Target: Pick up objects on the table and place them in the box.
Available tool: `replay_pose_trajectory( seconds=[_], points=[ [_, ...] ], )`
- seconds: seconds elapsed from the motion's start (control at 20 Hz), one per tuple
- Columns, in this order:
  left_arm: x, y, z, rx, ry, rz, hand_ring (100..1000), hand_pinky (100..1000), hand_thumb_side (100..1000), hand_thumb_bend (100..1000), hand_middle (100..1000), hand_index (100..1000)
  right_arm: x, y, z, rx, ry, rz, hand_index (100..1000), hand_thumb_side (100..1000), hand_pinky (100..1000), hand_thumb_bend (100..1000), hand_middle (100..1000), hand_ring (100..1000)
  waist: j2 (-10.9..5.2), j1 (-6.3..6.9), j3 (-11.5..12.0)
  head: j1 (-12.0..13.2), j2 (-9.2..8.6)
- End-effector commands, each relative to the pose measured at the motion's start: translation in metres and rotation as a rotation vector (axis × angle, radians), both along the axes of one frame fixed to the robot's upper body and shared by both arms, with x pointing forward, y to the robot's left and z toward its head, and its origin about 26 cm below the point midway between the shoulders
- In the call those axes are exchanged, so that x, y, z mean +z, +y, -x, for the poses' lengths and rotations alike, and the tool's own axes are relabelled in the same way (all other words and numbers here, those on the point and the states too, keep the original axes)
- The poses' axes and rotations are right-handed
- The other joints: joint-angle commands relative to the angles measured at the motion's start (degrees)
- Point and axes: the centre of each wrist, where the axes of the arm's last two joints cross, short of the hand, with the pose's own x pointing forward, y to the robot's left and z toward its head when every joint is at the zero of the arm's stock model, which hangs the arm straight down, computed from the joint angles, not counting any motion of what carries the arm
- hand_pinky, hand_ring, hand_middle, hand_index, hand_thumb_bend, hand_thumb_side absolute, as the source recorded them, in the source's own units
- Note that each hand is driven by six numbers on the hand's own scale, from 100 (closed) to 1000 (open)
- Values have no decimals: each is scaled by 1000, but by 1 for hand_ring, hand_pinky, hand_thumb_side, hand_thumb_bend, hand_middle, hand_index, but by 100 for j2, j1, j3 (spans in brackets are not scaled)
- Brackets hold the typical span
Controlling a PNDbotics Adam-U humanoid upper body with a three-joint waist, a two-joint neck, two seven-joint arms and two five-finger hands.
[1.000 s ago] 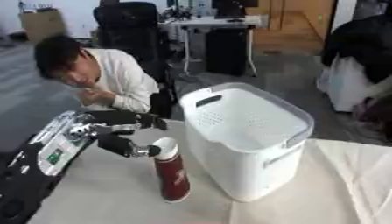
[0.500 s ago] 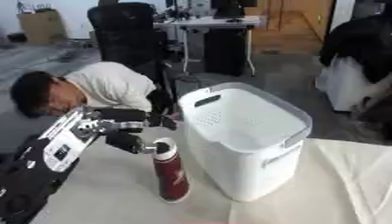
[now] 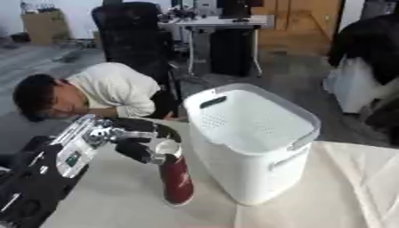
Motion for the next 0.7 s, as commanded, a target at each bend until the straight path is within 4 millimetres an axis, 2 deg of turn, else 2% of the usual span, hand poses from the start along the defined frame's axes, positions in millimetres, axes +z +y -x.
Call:
replay_pose_trajectory(
  seconds=[0.05, 0.7],
  points=[
    [6, 3, 0, -144, 60, -126, 1000, 1000, 1000, 381, 1000, 1000, 7, 1, 2, 8, -25, 6, 676, 890, 263, 100, 557, 553, -33, -5, 14, 75, -74],
    [-3, 12, 0, -119, 66, -129, 1000, 1000, 1000, 361, 1000, 1000, 7, 0, 2, 5, -23, 19, 679, 896, 271, 100, 564, 561, -32, -10, 15, 113, -79]
  ],
)
